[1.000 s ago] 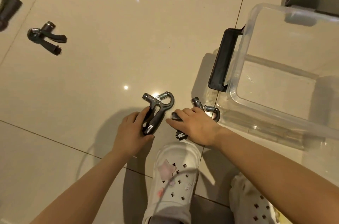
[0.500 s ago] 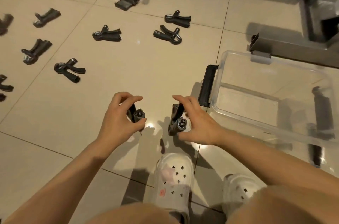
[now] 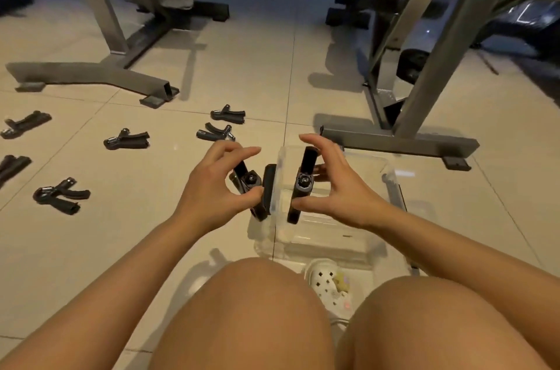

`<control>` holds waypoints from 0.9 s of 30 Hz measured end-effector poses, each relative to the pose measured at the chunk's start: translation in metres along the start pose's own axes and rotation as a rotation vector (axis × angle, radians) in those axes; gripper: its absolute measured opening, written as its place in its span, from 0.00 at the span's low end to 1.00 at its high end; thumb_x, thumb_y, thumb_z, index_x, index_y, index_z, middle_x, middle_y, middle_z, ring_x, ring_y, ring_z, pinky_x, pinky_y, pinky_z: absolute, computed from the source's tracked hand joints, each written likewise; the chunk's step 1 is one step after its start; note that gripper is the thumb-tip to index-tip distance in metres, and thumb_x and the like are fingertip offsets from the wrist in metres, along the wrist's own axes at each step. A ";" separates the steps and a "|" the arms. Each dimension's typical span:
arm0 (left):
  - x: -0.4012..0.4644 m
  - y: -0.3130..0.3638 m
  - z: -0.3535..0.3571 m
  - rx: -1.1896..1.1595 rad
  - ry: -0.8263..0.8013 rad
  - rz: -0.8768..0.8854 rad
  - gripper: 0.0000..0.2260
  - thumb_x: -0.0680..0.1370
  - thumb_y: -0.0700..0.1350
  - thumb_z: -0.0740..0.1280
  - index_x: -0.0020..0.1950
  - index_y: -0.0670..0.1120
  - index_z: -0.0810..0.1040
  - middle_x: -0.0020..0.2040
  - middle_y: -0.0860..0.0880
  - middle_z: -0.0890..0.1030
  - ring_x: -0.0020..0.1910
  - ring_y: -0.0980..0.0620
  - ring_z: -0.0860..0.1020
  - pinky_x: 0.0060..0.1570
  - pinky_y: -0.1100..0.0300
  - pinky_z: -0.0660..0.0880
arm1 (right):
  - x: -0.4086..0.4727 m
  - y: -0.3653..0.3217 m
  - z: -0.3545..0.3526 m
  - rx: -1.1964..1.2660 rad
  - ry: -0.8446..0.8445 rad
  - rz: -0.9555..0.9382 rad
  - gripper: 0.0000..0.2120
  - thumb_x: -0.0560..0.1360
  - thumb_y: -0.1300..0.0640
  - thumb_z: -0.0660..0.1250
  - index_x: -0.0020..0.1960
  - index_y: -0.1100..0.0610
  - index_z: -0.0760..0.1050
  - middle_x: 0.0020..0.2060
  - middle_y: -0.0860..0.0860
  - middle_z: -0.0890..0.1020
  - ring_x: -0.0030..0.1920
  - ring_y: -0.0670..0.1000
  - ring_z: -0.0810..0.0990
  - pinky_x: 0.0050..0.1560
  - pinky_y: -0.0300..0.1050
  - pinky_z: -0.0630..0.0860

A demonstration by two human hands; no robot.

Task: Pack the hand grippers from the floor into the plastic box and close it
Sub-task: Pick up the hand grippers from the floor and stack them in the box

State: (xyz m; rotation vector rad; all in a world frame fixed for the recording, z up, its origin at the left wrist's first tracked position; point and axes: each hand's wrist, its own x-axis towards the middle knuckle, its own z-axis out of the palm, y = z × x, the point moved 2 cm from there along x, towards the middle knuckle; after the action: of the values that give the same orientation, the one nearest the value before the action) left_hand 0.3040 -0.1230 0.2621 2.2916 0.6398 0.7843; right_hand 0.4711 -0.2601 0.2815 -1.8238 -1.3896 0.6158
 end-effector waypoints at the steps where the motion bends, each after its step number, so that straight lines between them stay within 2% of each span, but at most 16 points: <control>1: 0.006 0.007 0.008 -0.006 -0.012 0.022 0.27 0.64 0.57 0.67 0.63 0.56 0.76 0.55 0.57 0.70 0.53 0.61 0.72 0.55 0.62 0.72 | -0.005 0.005 -0.011 -0.008 0.018 0.001 0.43 0.66 0.53 0.76 0.68 0.33 0.52 0.67 0.43 0.61 0.64 0.49 0.68 0.65 0.50 0.71; 3: 0.016 0.017 0.027 -0.005 -0.030 0.061 0.26 0.64 0.57 0.67 0.62 0.55 0.76 0.54 0.56 0.70 0.53 0.65 0.71 0.54 0.65 0.73 | -0.014 0.020 -0.031 -0.029 0.047 0.008 0.46 0.65 0.58 0.75 0.68 0.32 0.51 0.68 0.43 0.61 0.65 0.49 0.67 0.64 0.49 0.71; 5: 0.027 0.023 0.050 -0.005 -0.055 0.080 0.25 0.64 0.56 0.67 0.61 0.54 0.77 0.54 0.56 0.70 0.52 0.65 0.71 0.52 0.66 0.73 | -0.022 0.041 -0.048 -0.063 0.088 0.027 0.46 0.65 0.62 0.73 0.68 0.31 0.51 0.67 0.42 0.61 0.64 0.48 0.67 0.60 0.44 0.72; 8: 0.040 0.026 0.080 0.032 -0.095 0.106 0.25 0.64 0.56 0.66 0.59 0.52 0.78 0.52 0.58 0.68 0.49 0.63 0.72 0.50 0.71 0.71 | -0.029 0.074 -0.068 -0.106 0.129 0.068 0.46 0.66 0.62 0.73 0.65 0.28 0.50 0.65 0.41 0.60 0.60 0.48 0.69 0.52 0.40 0.72; 12: 0.055 0.023 0.109 0.058 -0.147 0.098 0.24 0.64 0.58 0.66 0.58 0.54 0.78 0.51 0.59 0.68 0.49 0.63 0.71 0.50 0.77 0.67 | -0.027 0.116 -0.090 -0.099 0.157 0.121 0.46 0.65 0.61 0.73 0.63 0.25 0.50 0.63 0.41 0.61 0.61 0.48 0.68 0.59 0.48 0.72; 14: 0.060 0.021 0.120 0.072 -0.182 0.091 0.24 0.64 0.58 0.66 0.58 0.54 0.78 0.52 0.58 0.69 0.49 0.63 0.72 0.50 0.78 0.66 | -0.027 0.134 -0.094 -0.069 0.161 0.162 0.45 0.65 0.61 0.74 0.65 0.27 0.52 0.66 0.43 0.61 0.63 0.48 0.66 0.59 0.46 0.71; 16: 0.066 0.017 0.129 0.087 -0.204 0.089 0.24 0.64 0.58 0.65 0.58 0.54 0.78 0.52 0.58 0.70 0.49 0.63 0.72 0.50 0.78 0.66 | -0.029 0.148 -0.096 -0.048 0.153 0.201 0.45 0.66 0.61 0.75 0.69 0.34 0.54 0.68 0.44 0.61 0.64 0.48 0.65 0.59 0.43 0.68; 19: 0.072 0.006 0.142 0.107 -0.200 0.075 0.23 0.65 0.59 0.65 0.58 0.52 0.78 0.52 0.59 0.70 0.49 0.62 0.71 0.48 0.76 0.65 | -0.028 0.164 -0.098 -0.042 0.128 0.252 0.43 0.67 0.61 0.75 0.71 0.39 0.56 0.69 0.44 0.60 0.64 0.47 0.65 0.61 0.42 0.66; 21: 0.069 -0.006 0.150 0.115 -0.186 0.052 0.22 0.65 0.56 0.67 0.58 0.51 0.79 0.53 0.58 0.70 0.49 0.60 0.72 0.49 0.74 0.65 | -0.018 0.174 -0.100 -0.085 0.059 0.279 0.42 0.67 0.60 0.75 0.71 0.40 0.56 0.71 0.46 0.59 0.65 0.48 0.66 0.60 0.43 0.68; 24: 0.057 -0.031 0.166 0.143 -0.199 -0.004 0.22 0.65 0.52 0.69 0.58 0.49 0.79 0.52 0.56 0.69 0.49 0.54 0.75 0.47 0.63 0.68 | 0.004 0.193 -0.095 -0.274 -0.117 0.316 0.44 0.65 0.60 0.76 0.72 0.43 0.56 0.70 0.49 0.61 0.67 0.53 0.66 0.60 0.50 0.74; 27: 0.047 -0.049 0.184 0.200 -0.183 0.040 0.22 0.65 0.56 0.66 0.55 0.49 0.80 0.49 0.55 0.70 0.45 0.54 0.74 0.47 0.58 0.68 | 0.027 0.219 -0.079 -0.435 -0.206 0.299 0.45 0.62 0.55 0.77 0.72 0.44 0.56 0.68 0.49 0.63 0.65 0.53 0.67 0.63 0.56 0.71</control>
State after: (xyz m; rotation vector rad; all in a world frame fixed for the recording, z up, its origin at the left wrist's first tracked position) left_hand 0.4485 -0.1345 0.1303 2.5290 0.6136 0.5397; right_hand 0.6682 -0.2848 0.1573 -2.4014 -1.4808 0.7099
